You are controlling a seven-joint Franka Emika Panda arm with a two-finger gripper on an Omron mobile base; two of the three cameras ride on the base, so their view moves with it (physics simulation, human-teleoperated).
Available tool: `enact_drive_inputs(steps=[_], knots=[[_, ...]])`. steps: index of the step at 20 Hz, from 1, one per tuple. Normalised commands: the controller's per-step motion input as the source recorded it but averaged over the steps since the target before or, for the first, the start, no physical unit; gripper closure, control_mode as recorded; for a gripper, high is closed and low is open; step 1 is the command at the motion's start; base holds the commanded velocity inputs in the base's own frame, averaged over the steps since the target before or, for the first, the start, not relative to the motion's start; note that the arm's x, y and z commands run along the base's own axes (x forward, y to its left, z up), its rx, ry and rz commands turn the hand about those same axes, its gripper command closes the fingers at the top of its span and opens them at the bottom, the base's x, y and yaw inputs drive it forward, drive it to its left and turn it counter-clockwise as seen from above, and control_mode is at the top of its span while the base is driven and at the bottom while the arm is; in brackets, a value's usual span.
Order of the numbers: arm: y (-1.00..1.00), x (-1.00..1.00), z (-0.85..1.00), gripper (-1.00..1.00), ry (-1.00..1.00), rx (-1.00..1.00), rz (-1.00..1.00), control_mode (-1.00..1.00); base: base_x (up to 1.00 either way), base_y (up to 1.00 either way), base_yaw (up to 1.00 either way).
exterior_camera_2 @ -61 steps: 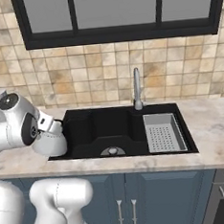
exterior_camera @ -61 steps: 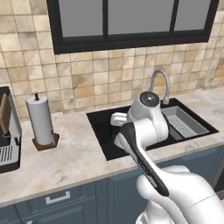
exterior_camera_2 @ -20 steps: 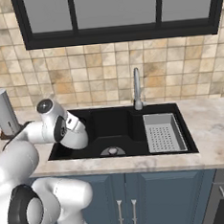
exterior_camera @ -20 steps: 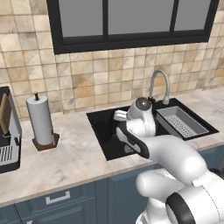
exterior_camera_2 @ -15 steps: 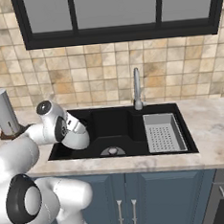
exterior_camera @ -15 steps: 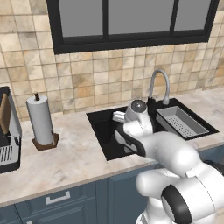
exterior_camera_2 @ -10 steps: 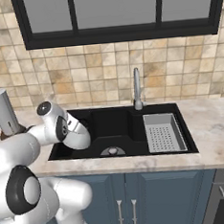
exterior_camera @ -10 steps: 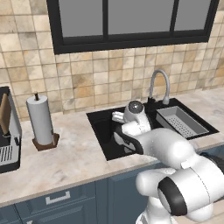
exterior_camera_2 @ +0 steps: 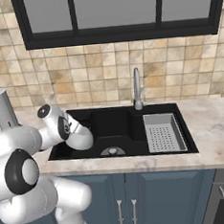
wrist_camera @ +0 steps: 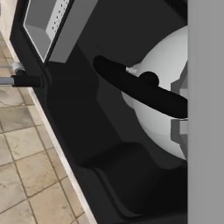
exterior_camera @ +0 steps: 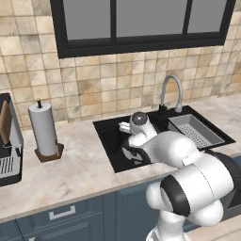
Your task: Open the cabinet, pick the kettle from the cabinet, and place it in the sink.
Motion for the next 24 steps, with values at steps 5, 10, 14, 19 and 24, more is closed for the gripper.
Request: enact_drive_inputs(steps=[5,10,14,19,24], knots=[[-0.12,0.11,-0.1,1.0,0.0,-0.04,0.0,-1.0,0.0,0.0,0.0],[-0.18,0.01,-0.04,1.0,0.0,-0.01,0.0,-1.0,0.0,0.0,0.0],[-0.16,0.0,-0.01,1.0,0.04,0.0,0.03,-1.0,0.0,0.0,0.0],[-0.18,0.01,0.0,1.0,0.07,0.0,0.1,-1.0,0.0,0.0,0.0],[-0.09,0.07,0.0,1.0,0.12,0.0,0.18,-1.0,0.0,0.0,0.0]])
